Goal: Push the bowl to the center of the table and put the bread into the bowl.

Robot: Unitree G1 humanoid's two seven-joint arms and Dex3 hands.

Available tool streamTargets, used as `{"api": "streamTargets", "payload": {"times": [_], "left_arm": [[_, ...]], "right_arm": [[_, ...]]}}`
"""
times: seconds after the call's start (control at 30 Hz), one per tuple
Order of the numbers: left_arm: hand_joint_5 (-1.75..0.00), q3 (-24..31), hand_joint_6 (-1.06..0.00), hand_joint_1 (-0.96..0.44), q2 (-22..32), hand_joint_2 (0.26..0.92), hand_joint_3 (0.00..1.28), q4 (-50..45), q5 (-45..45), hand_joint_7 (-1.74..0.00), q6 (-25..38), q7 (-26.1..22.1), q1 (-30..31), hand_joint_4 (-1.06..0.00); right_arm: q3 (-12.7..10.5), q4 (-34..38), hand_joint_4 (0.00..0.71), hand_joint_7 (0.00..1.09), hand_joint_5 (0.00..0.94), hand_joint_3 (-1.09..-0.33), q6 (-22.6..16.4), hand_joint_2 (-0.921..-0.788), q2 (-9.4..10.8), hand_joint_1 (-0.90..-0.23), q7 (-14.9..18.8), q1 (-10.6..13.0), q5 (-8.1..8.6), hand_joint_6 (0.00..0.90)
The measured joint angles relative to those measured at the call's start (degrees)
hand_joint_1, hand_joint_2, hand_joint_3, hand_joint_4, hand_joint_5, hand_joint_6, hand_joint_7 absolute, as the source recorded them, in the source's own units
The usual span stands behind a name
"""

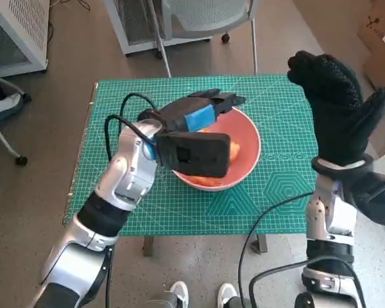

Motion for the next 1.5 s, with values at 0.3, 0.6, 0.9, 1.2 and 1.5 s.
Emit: {"api": "streamTargets", "payload": {"times": [0.3, 0.6, 0.9, 1.2, 1.5], "left_arm": [[-0.01, 12.46, -0.11, -0.45, -0.16, 0.904, 0.03, 0.18, -15.74, -0.26, -12.33, 3.59, 4.69, -0.05], [0.00, 23.10, -0.11, -0.48, -6.20, 0.920, 0.13, -2.15, -32.22, -0.24, -23.92, 8.55, 12.63, -0.06], [0.00, 25.96, -0.02, -0.47, -9.01, 0.921, 0.20, -8.81, -41.92, -0.35, -23.37, 8.65, 17.36, -0.02], [0.00, 26.80, 0.00, -0.49, -11.29, 0.919, 0.19, -16.43, -48.56, -0.41, -18.93, 9.55, 19.49, -0.02], [0.00, 26.90, 0.00, -0.46, -11.29, 0.921, 0.18, -17.27, -48.98, -0.41, -18.37, 9.19, 20.60, -0.01]], "right_arm": [[0.23, 1.15, 0.362, 0.01, 0.004, -0.586, -0.02, -0.921, -0.25, -0.609, -0.26, -1.08, -0.98, 0.396], [0.25, 2.74, 0.366, 0.01, 0.004, -0.571, 0.01, -0.921, -0.64, -0.623, -0.49, -3.55, -1.29, 0.400], [0.42, 4.37, 0.365, 0.01, 0.002, -0.560, 0.13, -0.921, -0.64, -0.632, -0.48, -5.50, -1.79, 0.403], [1.25, 5.34, 0.346, 0.01, 0.000, -0.564, 0.56, -0.921, -0.34, -0.621, -0.50, -6.32, -2.13, 0.405], [1.93, 5.39, 0.332, 0.00, 0.000, -0.569, 1.12, -0.921, -0.10, -0.599, -0.50, -7.22, -2.23, 0.393]]}}
